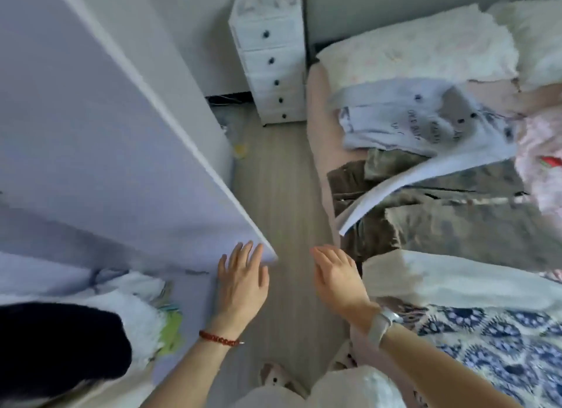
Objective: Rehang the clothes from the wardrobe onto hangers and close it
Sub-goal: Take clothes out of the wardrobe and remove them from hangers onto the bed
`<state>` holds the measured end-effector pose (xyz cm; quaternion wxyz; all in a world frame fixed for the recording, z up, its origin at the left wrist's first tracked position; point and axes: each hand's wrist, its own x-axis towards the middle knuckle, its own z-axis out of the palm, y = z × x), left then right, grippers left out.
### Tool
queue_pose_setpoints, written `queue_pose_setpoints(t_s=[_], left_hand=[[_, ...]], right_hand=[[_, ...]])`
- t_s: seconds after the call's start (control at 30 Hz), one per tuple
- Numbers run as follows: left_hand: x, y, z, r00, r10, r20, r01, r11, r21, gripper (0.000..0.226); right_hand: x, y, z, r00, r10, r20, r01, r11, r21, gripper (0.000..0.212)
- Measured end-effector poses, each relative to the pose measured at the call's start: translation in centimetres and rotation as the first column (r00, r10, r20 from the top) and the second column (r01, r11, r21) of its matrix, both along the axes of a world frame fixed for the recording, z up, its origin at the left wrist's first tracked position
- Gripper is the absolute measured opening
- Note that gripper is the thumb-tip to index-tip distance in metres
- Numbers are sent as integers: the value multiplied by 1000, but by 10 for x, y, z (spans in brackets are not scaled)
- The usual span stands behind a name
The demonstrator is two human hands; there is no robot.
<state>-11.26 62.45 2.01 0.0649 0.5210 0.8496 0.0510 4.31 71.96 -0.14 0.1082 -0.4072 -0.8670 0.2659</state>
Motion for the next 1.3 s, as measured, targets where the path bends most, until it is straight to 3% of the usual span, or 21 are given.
queue_pose_setpoints(t_s=[0.23,0.4,0.57,0.67,0.77,0.9,1.17,1.3], left_hand=[[-149,-146,61,883,446,-147,-429,893,132,44],[-221,-233,122,762,548,-346,-453,832,320,43],[-263,-296,183,575,670,-470,-509,742,436,36],[-283,-323,209,449,743,-497,-574,666,477,43],[-304,-347,224,350,840,-416,-677,533,507,52],[-331,-362,216,320,912,-257,-802,405,439,62],[-343,-358,199,264,947,-185,-776,323,542,59],[-346,-352,191,266,953,-143,-758,298,580,59]], right_hand=[[-191,-80,45,888,459,-35,-451,883,130,43],[-302,-142,91,783,619,-67,-593,774,222,41],[-394,-199,149,649,730,-214,-691,684,236,35],[-445,-232,184,579,766,-278,-733,639,235,34],[-497,-268,220,520,781,-346,-768,605,212,35],[-552,-303,245,488,827,-278,-818,545,184,43],[-614,-324,251,489,857,-161,-834,514,203,40],[-628,-329,250,449,893,-20,-850,434,299,32]])
